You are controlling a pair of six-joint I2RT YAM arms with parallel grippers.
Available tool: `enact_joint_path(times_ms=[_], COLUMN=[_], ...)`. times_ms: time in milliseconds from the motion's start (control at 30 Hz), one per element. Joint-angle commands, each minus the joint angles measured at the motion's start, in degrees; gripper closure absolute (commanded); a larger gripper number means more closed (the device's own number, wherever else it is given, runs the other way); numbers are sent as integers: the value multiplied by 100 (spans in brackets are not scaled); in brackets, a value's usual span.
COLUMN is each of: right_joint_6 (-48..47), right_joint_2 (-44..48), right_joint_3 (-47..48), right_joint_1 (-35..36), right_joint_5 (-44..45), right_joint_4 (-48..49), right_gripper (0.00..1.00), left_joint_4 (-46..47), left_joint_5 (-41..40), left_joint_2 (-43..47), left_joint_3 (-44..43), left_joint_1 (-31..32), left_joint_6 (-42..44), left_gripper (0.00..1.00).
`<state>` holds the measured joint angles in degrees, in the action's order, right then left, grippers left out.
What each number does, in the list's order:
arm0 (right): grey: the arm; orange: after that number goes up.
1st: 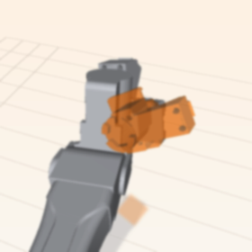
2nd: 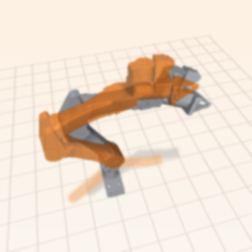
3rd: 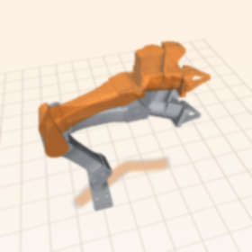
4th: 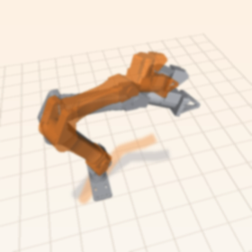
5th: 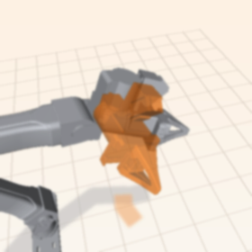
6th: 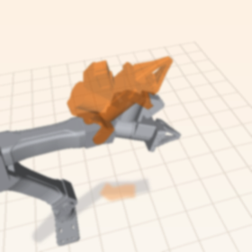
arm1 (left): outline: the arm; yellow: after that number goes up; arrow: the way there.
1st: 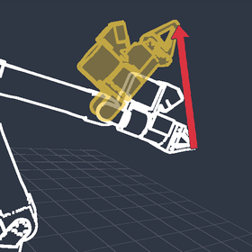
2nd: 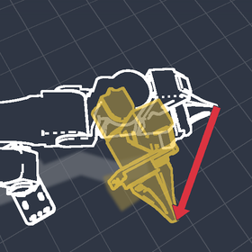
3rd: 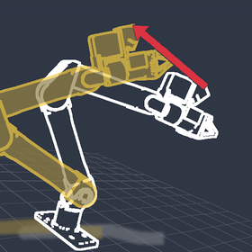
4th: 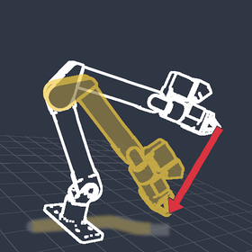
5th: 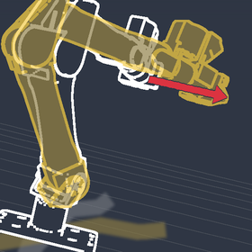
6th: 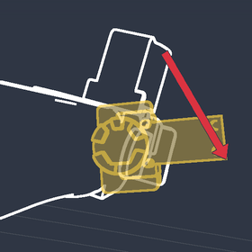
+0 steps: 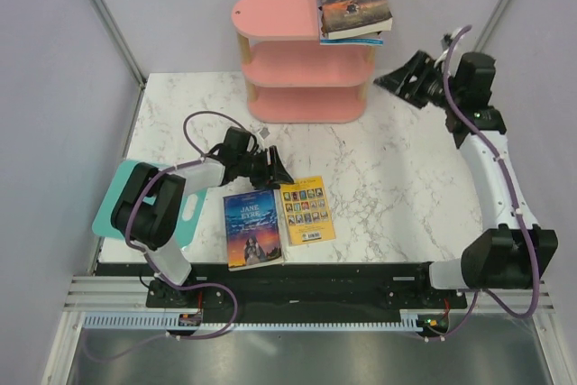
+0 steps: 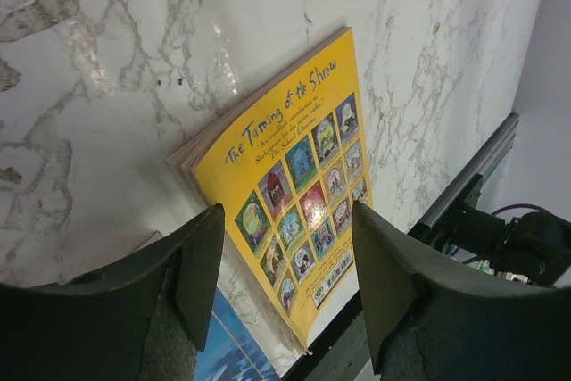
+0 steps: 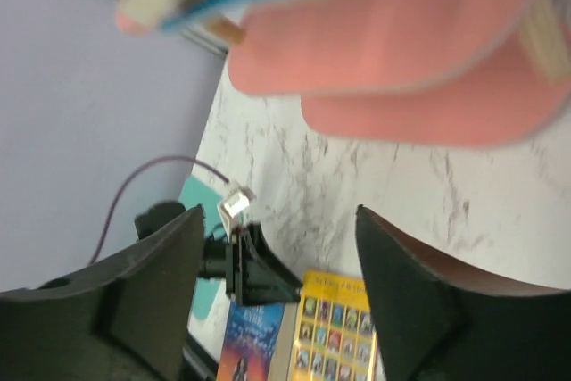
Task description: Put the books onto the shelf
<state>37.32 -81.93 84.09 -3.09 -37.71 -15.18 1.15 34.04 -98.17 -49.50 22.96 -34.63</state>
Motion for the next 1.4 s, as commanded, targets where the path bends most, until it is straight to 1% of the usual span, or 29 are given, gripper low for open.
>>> enact_joint_path(times_ms=[0, 33, 67, 100, 133, 200, 300, 400, 433, 500, 533, 567, 633, 667, 800, 867, 967, 1100, 1200, 1300, 1333, 1367], right_joint_6=[-691, -691, -700, -665, -578, -481, -427, -454, -454, -428, -393, -340, -138, -85, 240, 442, 539, 610, 662, 689, 706, 820], right_joint_2=[686, 757, 862, 898, 924, 907, 697, 345, 197, 55, -94, -173, -471, -577, -1096, -1333, -1694, -2098, -2397, -2696, -2784, -2811], right_joint_3=[-1691, -2243, -2483, -2694, -3079, -3363, -3706, -3760, -3751, -3655, -3611, -3558, -3374, -3304, -2804, -2688, -2495, -2363, -2310, -2249, -2240, -2240], right_joint_1=[701, 879, 1063, 1439, 1626, 2038, 2392, 2568, 2629, 2875, 2971, 3181, 3428, 3682, 4298, 4579, 4800, 4923, 4976, 5064, 5090, 5151], right_joint_5=[413, 475, 623, 703, 774, 801, 897, 635, 599, 468, 432, 405, 300, 265, 89, 62, 45, -25, -34, -122, -157, -209], right_joint_4=[-170, -170, -170, -117, -56, 93, 112, 120, 129, 217, 278, 331, 559, 682, 1025, 1253, 1298, 1333, 1281, 1298, 1342, 1481], right_gripper=[17, 15, 8, 3, 2, 2, 2, 2, 2, 2, 3, 5, 8, 9, 14, 15, 16, 19, 21, 23, 23, 23], left_joint_4=[-1307, -1397, -1450, -1485, -1486, -1486, -1599, -2038, -2344, -2627, -2881, -3022, -3234, -3470, -3894, -3920, -3938, -3982, -3842, -3517, -3281, -3183], left_joint_5=[-530, -565, -591, -583, -626, -758, -1004, -1268, -1382, -1794, -1952, -2276, -2577, -2848, -3316, -3351, -3325, -3264, -3010, -2535, -2273, -2183], left_joint_2=[263, 307, 359, 560, 693, 1209, 1851, 2100, 2239, 2398, 2538, 2601, 2715, 2785, 2917, 3031, 3049, 2839, 2418, 2145, 1996, 1943], left_joint_3=[-385, -359, -316, -272, -149, 44, 177, 142, 151, 220, 264, 308, 493, 546, 862, 985, 1143, 1266, 1311, 1372, 1398, 1451], left_joint_1=[15, 7, 7, 15, 7, 7, 7, 7, 7, 7, 7, 7, 7, -2, -46, -90, -134, -265, -327, -327, -327, -327], left_joint_6=[378, 396, 396, 405, 405, 387, 422, 448, 449, 431, 379, 335, 142, 54, -412, -605, -729, -756, -668, -641, -633, -624], left_gripper=[34, 34, 34, 35, 35, 35, 33, 34, 34, 34, 34, 34, 34, 34, 33, 33, 32, 32, 31, 31, 32, 32])
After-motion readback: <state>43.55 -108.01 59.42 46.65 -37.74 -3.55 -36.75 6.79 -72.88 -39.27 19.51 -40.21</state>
